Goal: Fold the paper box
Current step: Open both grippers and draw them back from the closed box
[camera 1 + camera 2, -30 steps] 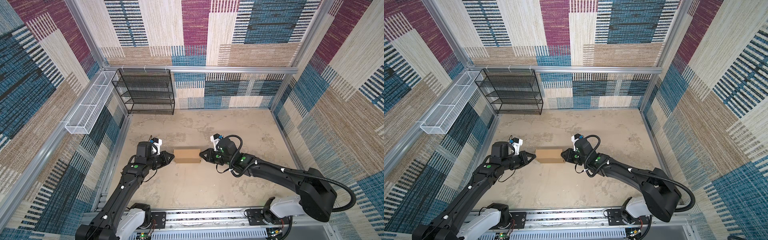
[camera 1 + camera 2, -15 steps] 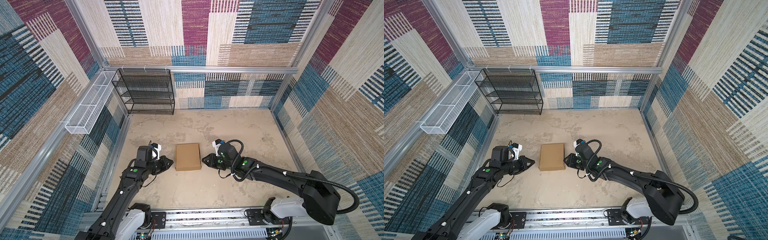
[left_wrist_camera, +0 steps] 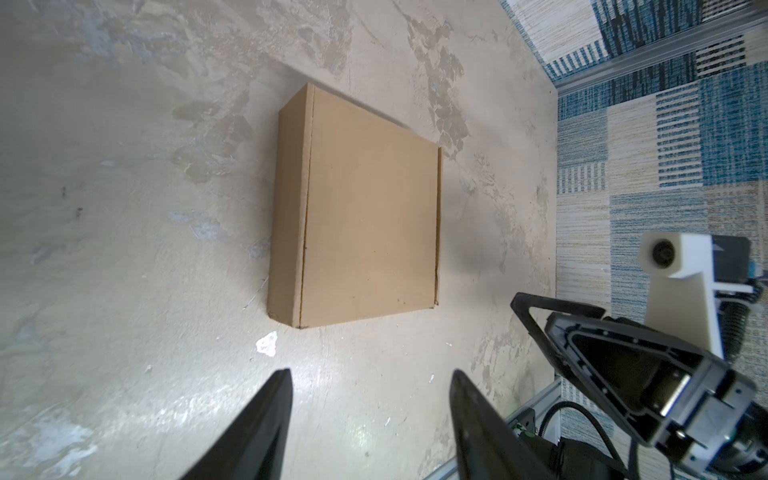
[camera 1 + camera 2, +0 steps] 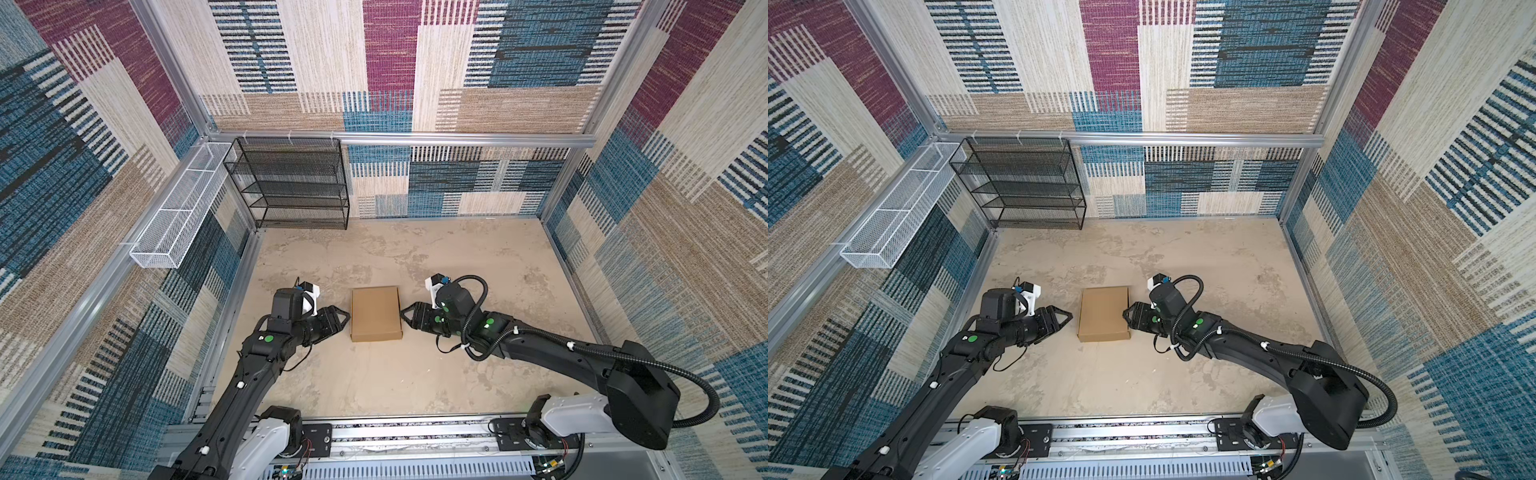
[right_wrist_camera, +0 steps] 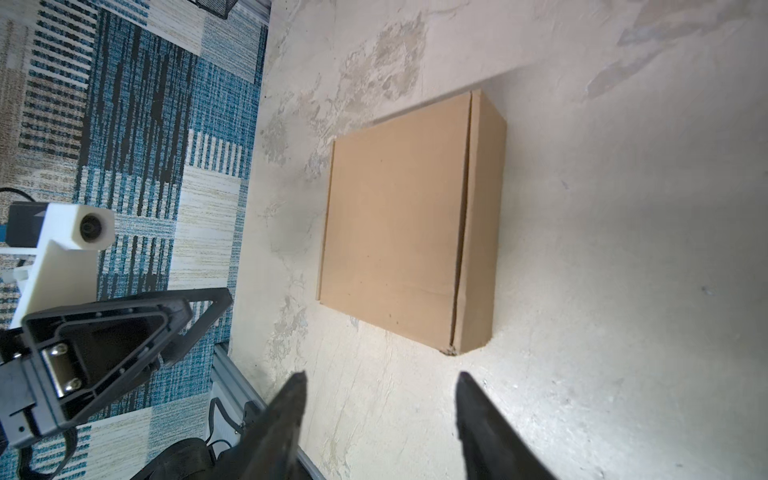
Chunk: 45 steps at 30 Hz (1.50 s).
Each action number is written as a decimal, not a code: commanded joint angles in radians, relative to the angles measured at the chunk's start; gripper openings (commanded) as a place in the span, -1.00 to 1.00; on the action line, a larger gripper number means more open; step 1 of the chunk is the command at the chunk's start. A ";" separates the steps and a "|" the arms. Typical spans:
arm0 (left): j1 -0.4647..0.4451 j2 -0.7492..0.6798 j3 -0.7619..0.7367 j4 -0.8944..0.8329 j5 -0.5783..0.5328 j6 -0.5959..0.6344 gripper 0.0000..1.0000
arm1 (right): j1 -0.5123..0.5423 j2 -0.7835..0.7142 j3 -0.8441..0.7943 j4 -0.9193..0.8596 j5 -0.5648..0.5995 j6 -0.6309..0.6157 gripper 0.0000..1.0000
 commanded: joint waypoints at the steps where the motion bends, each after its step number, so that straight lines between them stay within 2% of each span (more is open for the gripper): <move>1: -0.001 0.007 0.025 -0.031 -0.051 0.039 0.98 | -0.006 0.004 0.012 0.047 0.030 -0.028 0.80; 2: 0.000 0.009 0.031 -0.033 -0.058 0.045 0.98 | -0.009 0.003 0.010 0.053 0.034 -0.034 0.94; 3: 0.000 0.014 0.038 -0.034 -0.066 0.052 0.98 | -0.015 -0.002 0.005 0.064 0.037 -0.041 0.99; 8: 0.001 0.029 0.057 -0.022 -0.118 0.072 0.97 | -0.063 -0.041 -0.033 0.112 0.049 -0.051 0.99; 12: 0.003 0.046 0.089 -0.021 -0.209 0.102 0.97 | -0.105 -0.087 -0.060 0.122 0.087 -0.081 0.99; 17: 0.004 0.042 0.102 0.010 -0.376 0.157 0.97 | -0.152 -0.132 -0.075 0.121 0.164 -0.139 0.99; 23: 0.016 0.033 0.109 0.020 -0.645 0.222 0.97 | -0.205 -0.196 -0.138 0.167 0.282 -0.193 0.99; 29: 0.046 -0.054 0.032 0.127 -0.829 0.239 0.97 | -0.235 -0.264 -0.186 0.194 0.399 -0.231 0.99; 35: 0.107 -0.108 -0.096 0.296 -0.803 0.249 0.97 | -0.267 -0.281 -0.212 0.234 0.419 -0.264 0.99; 39: 0.123 -0.112 -0.181 0.424 -0.851 0.277 0.97 | -0.274 -0.267 -0.209 0.241 0.439 -0.295 0.99; 45: 0.140 -0.108 -0.374 0.776 -0.854 0.381 0.97 | -0.279 -0.255 -0.222 0.273 0.469 -0.343 0.99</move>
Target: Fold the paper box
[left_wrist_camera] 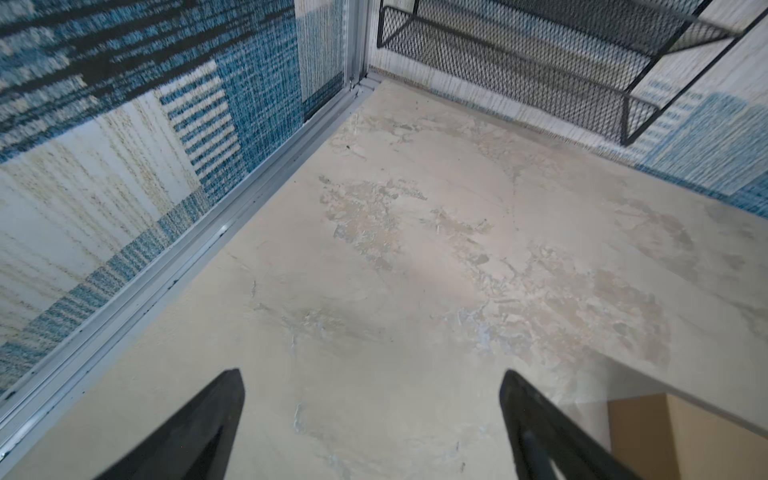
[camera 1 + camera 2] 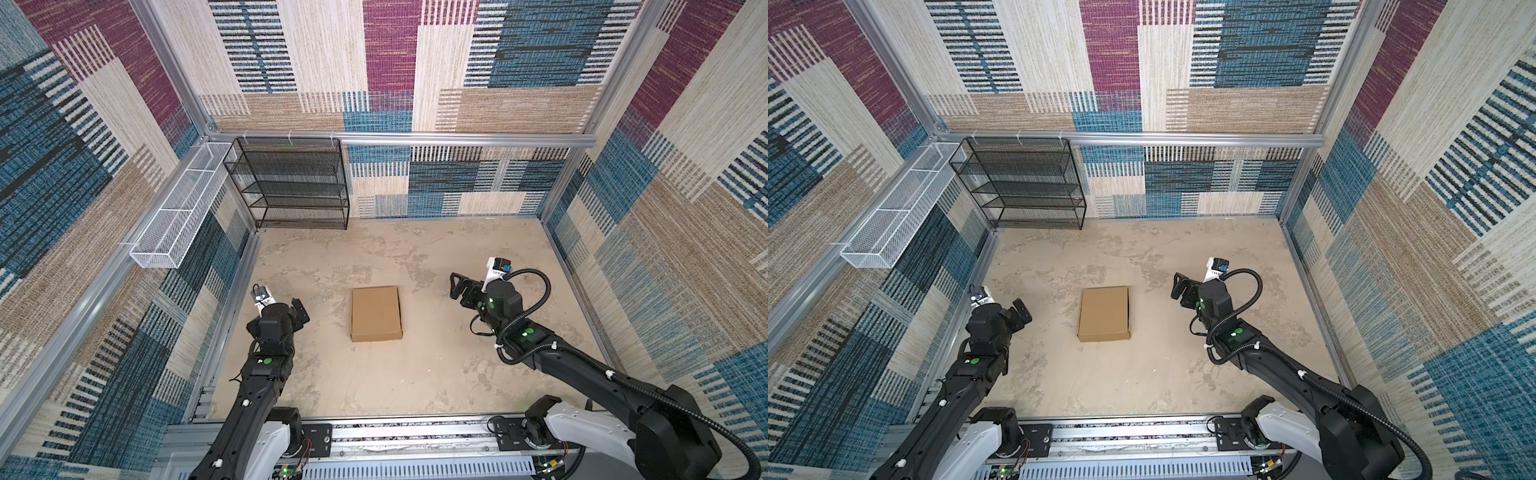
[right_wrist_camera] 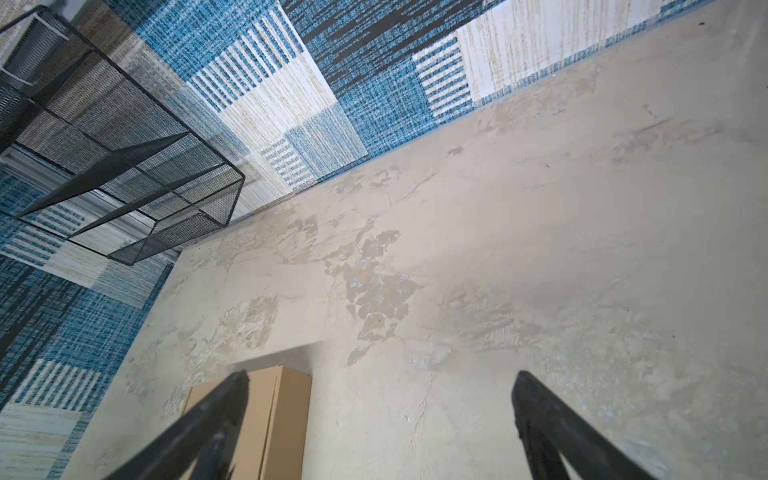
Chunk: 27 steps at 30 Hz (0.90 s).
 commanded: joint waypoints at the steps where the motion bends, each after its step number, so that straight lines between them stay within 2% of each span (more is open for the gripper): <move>1: 0.007 0.010 -0.087 0.315 -0.015 0.105 0.98 | -0.002 0.004 -0.009 0.060 0.047 -0.051 0.99; 4: 0.011 0.048 -0.145 0.461 -0.006 0.141 0.98 | -0.003 0.008 -0.027 0.080 0.083 -0.085 0.99; 6: 0.016 0.083 -0.146 0.494 0.024 0.149 0.97 | -0.004 0.017 -0.041 0.109 0.095 -0.109 0.99; 16: 0.046 0.385 -0.139 0.788 0.130 0.197 0.98 | -0.011 0.083 -0.039 0.207 0.164 -0.178 0.99; 18: 0.051 0.454 -0.126 0.837 0.150 0.212 0.98 | -0.019 0.084 -0.049 0.227 0.183 -0.180 0.99; 23: 0.069 0.539 -0.076 0.839 0.203 0.238 0.98 | -0.061 0.074 -0.079 0.272 0.214 -0.218 0.99; 27: 0.072 0.665 -0.095 0.999 0.226 0.250 0.98 | -0.098 0.070 -0.111 0.332 0.233 -0.264 0.99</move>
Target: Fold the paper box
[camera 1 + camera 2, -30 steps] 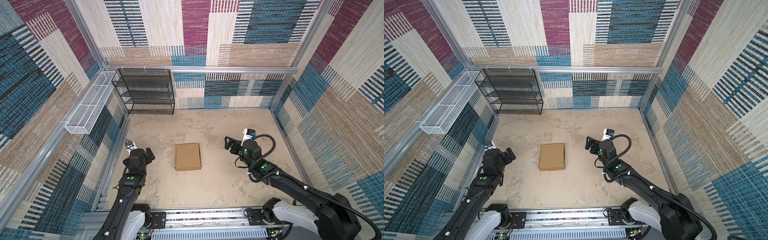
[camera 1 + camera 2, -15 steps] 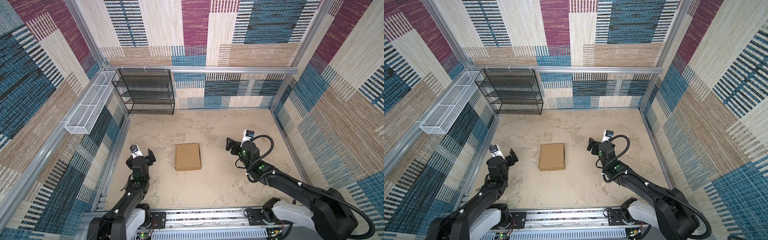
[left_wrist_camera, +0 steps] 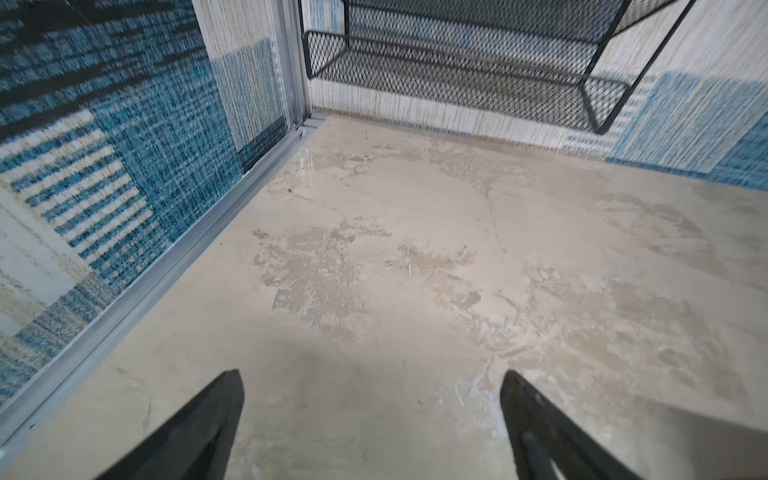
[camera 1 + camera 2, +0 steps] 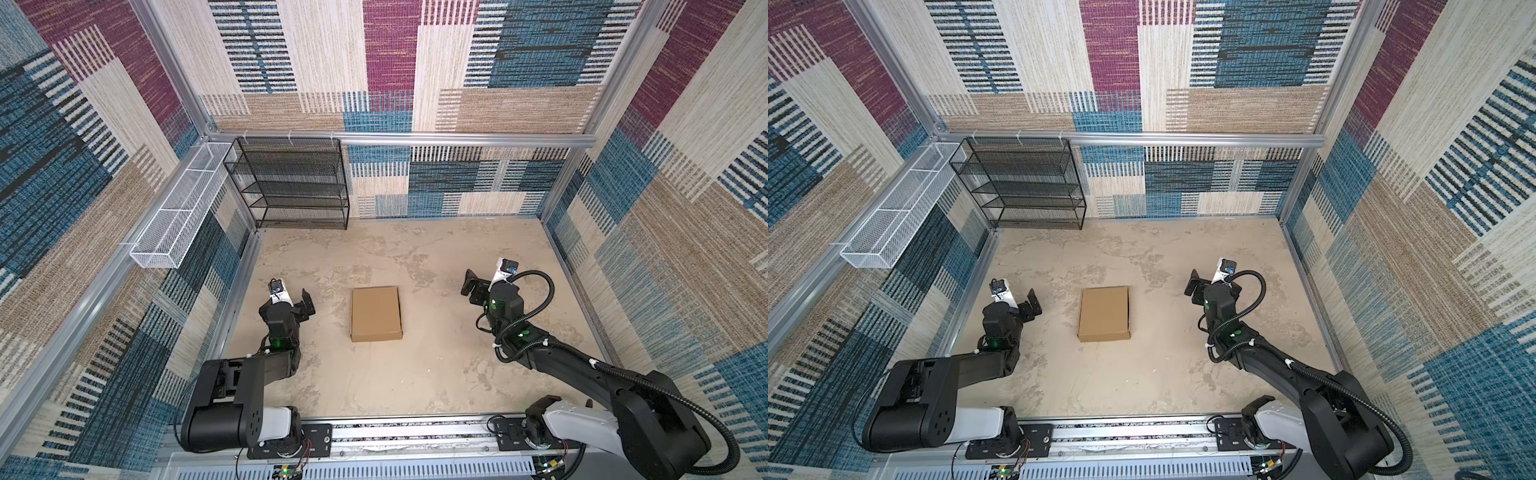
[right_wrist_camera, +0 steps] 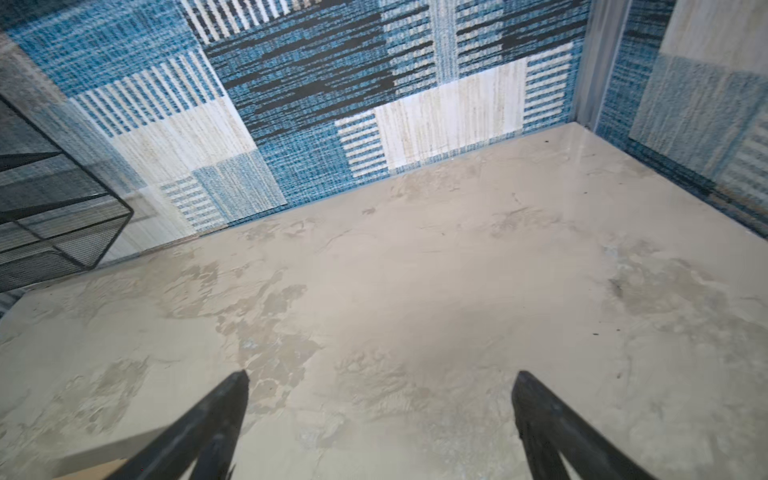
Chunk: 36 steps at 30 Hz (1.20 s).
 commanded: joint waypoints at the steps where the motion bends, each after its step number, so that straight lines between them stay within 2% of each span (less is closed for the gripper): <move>1: 0.003 0.076 -0.008 0.170 0.059 0.040 0.98 | -0.022 -0.007 -0.022 0.105 0.044 -0.057 0.99; 3: 0.002 0.117 0.007 0.193 0.101 0.063 0.98 | -0.040 -0.010 -0.044 0.144 0.063 -0.085 0.99; 5: 0.002 0.092 0.046 0.074 0.107 0.059 0.98 | -0.056 -0.012 -0.070 0.191 0.090 -0.102 0.99; 10: 0.003 0.108 0.135 -0.071 0.086 0.051 0.98 | -0.104 0.002 -0.121 0.259 0.127 -0.141 0.99; 17: 0.001 0.114 0.139 -0.065 0.094 0.057 0.98 | -0.138 0.001 -0.175 0.348 0.152 -0.279 0.99; 26: 0.001 0.115 0.139 -0.064 0.095 0.058 0.98 | -0.190 0.111 -0.278 0.584 0.134 -0.324 0.99; 36: 0.000 0.114 0.139 -0.066 0.095 0.058 0.98 | -0.207 0.269 -0.223 0.758 0.065 -0.440 0.99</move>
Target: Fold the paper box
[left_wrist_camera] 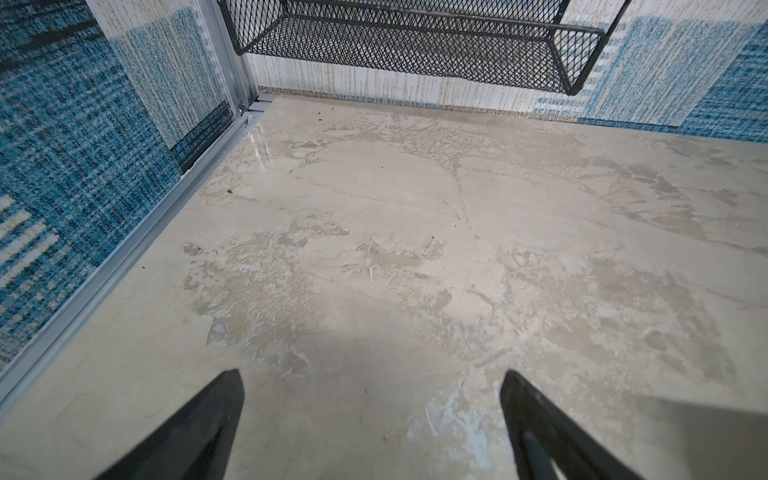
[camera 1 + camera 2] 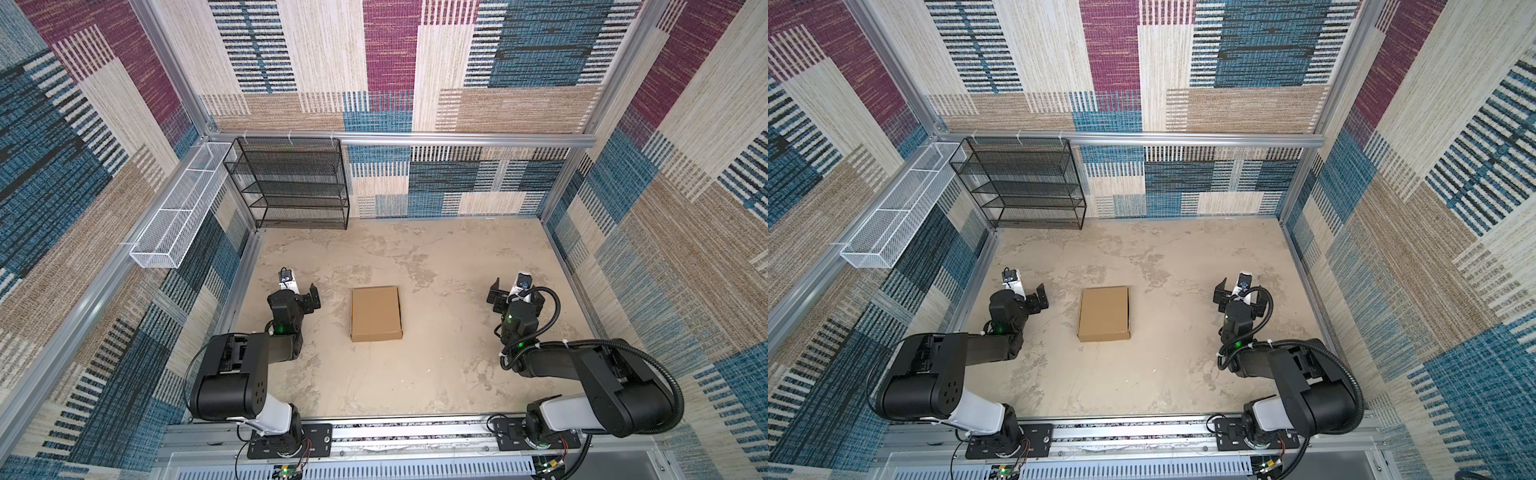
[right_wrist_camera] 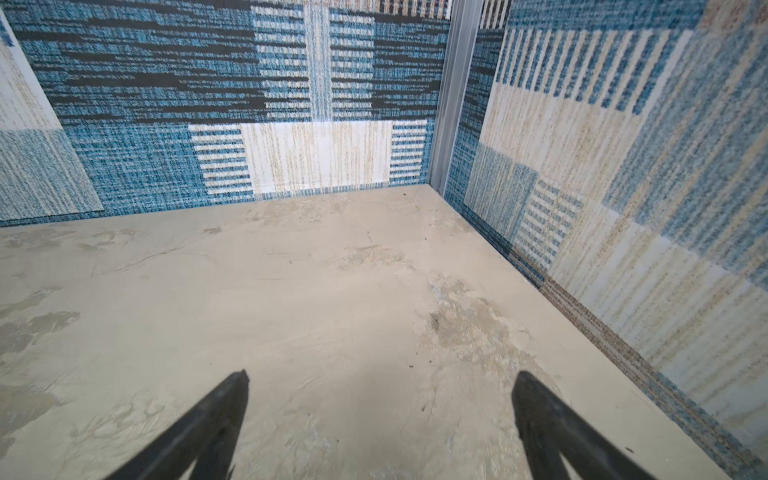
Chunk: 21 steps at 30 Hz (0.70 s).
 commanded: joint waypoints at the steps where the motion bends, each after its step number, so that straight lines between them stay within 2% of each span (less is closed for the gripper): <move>1: 0.001 0.000 0.005 0.000 0.007 0.024 0.99 | -0.002 0.021 0.007 0.126 -0.038 -0.065 0.99; 4: 0.001 0.000 0.005 0.000 0.008 0.024 0.98 | -0.025 0.026 -0.019 0.195 -0.093 -0.084 0.99; 9: 0.000 0.000 0.005 0.000 0.007 0.024 0.98 | -0.083 0.069 -0.064 0.309 -0.159 -0.047 0.99; 13: 0.001 0.000 0.005 0.000 0.007 0.024 0.98 | -0.104 0.060 -0.064 0.284 -0.207 -0.032 0.99; 21: 0.001 0.000 0.006 0.000 0.007 0.024 0.98 | -0.181 0.061 -0.048 0.235 -0.382 0.006 0.99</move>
